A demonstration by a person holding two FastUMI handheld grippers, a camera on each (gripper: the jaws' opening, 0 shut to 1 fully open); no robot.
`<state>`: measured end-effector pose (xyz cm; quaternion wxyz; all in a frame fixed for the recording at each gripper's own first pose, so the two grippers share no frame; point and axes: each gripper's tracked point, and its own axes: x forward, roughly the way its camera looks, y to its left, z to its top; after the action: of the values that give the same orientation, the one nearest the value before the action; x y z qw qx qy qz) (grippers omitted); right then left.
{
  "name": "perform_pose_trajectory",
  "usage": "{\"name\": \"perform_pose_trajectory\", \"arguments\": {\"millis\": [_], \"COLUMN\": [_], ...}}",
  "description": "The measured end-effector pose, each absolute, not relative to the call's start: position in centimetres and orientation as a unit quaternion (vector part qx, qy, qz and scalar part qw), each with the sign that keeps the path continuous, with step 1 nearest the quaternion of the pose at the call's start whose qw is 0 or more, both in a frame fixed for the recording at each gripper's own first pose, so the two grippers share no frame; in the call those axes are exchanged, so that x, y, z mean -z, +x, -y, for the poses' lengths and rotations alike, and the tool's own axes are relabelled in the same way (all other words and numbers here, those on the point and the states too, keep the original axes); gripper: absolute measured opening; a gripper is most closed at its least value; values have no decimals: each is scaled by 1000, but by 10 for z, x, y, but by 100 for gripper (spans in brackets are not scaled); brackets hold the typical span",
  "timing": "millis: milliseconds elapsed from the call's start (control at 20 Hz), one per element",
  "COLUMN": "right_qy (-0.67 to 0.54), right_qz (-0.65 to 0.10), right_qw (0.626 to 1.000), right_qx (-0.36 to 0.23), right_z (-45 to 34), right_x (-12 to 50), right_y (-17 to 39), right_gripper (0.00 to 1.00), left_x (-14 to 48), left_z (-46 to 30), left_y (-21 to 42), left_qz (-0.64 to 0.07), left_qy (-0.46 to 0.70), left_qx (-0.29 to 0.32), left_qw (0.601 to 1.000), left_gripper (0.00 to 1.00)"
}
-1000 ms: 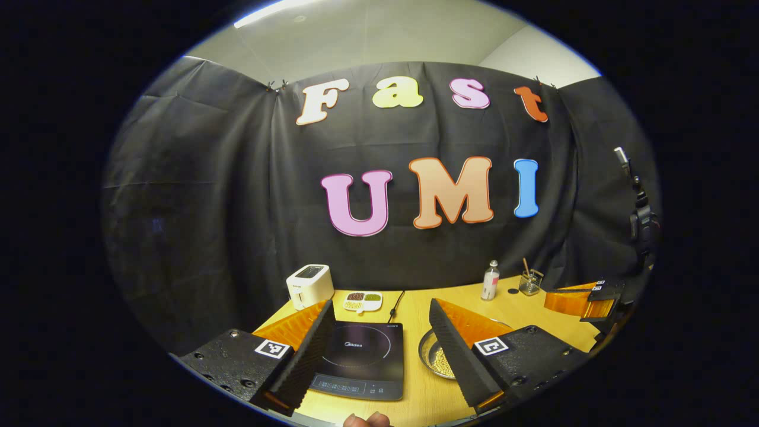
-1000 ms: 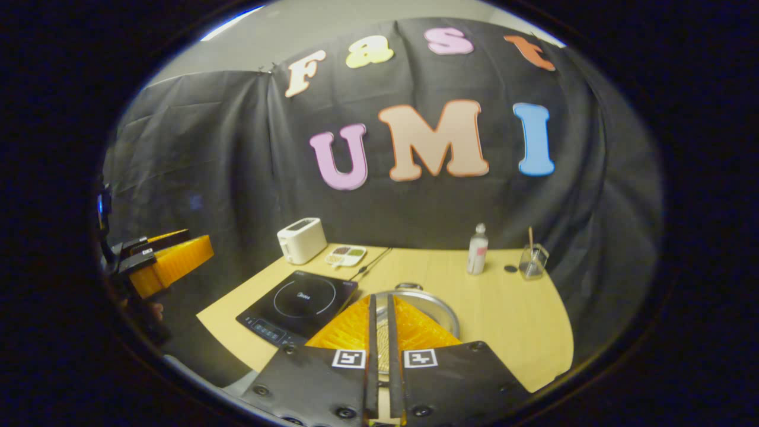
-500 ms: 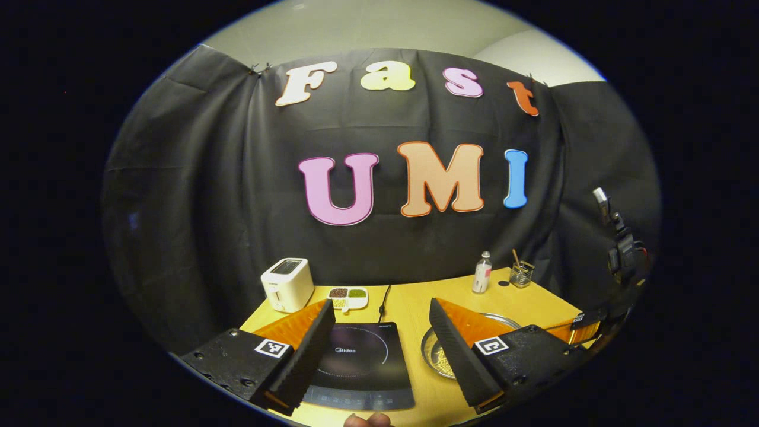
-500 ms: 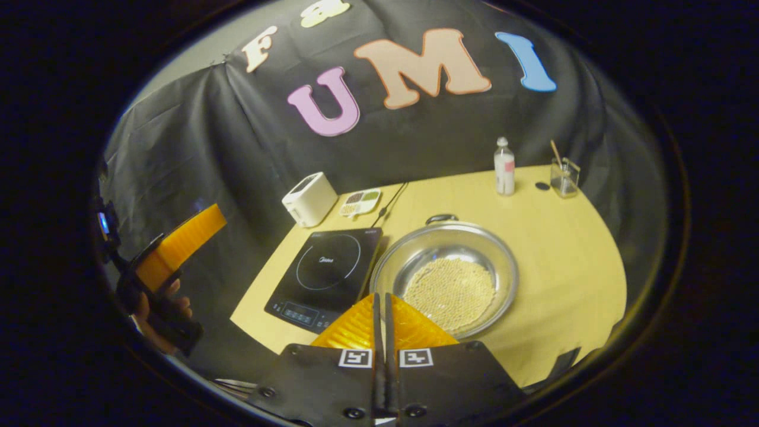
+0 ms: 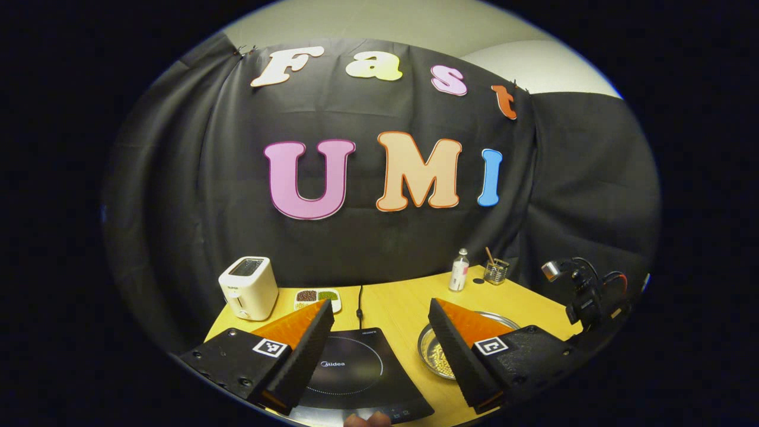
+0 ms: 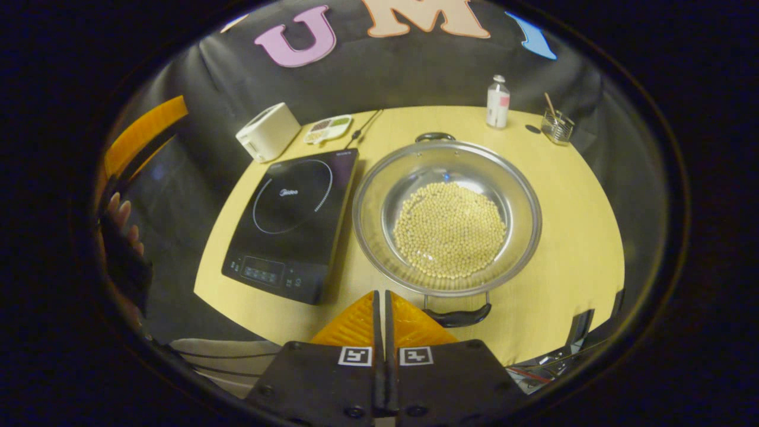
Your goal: First push the handle of the pot to place it horizontally, then grasp the pot with both hands and set it on the induction cooktop.
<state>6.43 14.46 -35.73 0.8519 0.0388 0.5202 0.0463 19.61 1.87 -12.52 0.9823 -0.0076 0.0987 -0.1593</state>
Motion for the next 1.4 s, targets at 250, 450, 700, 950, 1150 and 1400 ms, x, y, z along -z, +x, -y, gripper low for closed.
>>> {"name": "perform_pose_trajectory", "arguments": {"millis": [250, 450, 700, 950, 1150, 1400], "right_qy": [32, 7, 2, -3, -12, -27], "right_qz": [-559, -588, -603, -608, -613, -620], "right_qw": [828, 809, 797, 794, 789, 783], "right_qx": [-28, -25, -10, 9, 26, 42], "right_z": [-132, -117, -96, -68, -43, -15], "right_x": [386, 404, 412, 410, 413, 414], "right_y": [59, 56, 55, 55, 58, 61], "right_gripper": [3, 3, 3, 0, 3, 3], "left_x": [142, 150, 160, 168, 172, 175], "left_z": [-30, -40, -46, -52, -55, -54], "left_y": [212, 219, 220, 225, 228, 227], "left_qz": [-123, -134, -144, -152, -155, -157], "left_qy": [-25, -27, -34, -36, -36, -37], "left_qx": [148, 137, 133, 130, 128, 131], "left_qw": [981, 981, 980, 979, 979, 978], "left_gripper": [100, 100, 100, 100, 100, 100]}}
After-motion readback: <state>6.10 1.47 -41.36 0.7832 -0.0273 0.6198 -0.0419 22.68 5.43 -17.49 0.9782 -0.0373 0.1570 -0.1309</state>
